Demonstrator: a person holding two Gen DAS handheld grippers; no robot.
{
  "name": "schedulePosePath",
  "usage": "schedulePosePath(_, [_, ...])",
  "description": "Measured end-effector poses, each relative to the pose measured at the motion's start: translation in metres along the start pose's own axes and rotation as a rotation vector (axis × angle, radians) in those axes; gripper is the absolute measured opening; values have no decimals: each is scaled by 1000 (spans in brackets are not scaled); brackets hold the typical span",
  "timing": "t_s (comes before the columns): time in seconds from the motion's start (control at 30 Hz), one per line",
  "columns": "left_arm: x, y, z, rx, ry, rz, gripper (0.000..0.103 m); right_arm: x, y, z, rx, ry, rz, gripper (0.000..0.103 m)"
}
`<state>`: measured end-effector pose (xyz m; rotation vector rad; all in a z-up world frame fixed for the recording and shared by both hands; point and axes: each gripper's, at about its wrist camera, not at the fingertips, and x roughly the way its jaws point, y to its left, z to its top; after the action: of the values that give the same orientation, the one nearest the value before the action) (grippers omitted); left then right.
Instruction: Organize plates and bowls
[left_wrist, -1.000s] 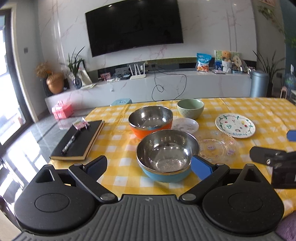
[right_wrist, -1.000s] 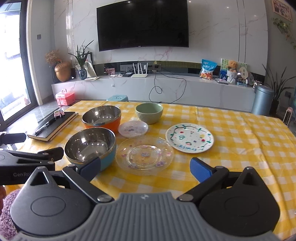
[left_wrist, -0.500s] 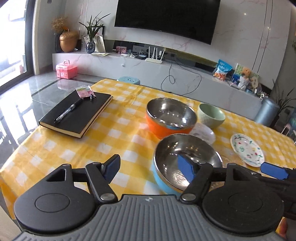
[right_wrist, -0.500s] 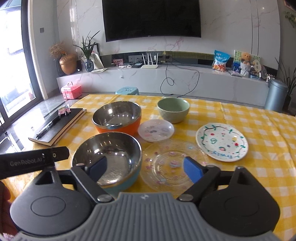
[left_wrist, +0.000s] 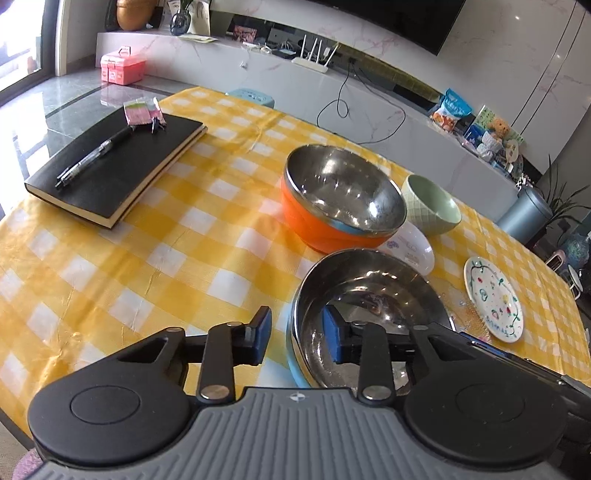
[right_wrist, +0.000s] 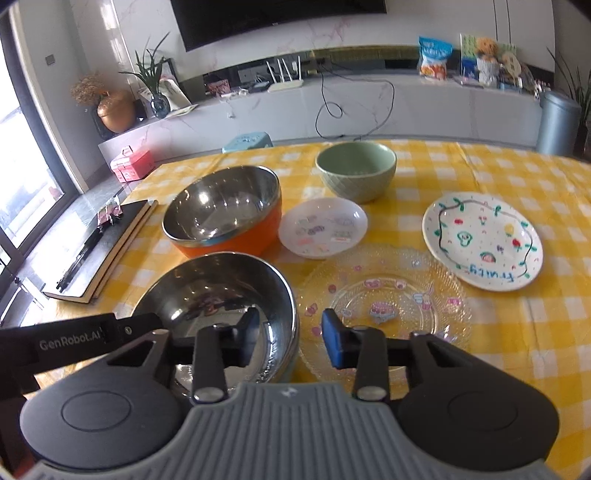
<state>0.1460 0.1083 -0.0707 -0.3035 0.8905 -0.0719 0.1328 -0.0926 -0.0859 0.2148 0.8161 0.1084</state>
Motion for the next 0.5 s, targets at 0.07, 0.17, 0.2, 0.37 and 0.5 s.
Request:
schedulePosePath(0.07, [4, 1, -1, -1, 11, -1, 30, 3, -2, 0, 15, 16, 7, 24])
schedulePosePath(0.17, [8, 1, -1, -1, 27, 5, 18, 8, -3, 1, 37, 34, 23, 14])
schedulePosePath(0.2, [8, 1, -2, -3, 33, 5, 16, 10, -4, 1, 48, 40, 28, 13])
schedulePosePath(0.37, [7, -4, -2, 9, 34, 24, 11, 8, -6, 2, 85, 51, 27, 7])
schedulePosePath(0.5, [-8, -7, -4, 10, 21, 24, 11, -5, -8, 0, 92, 48, 37, 6])
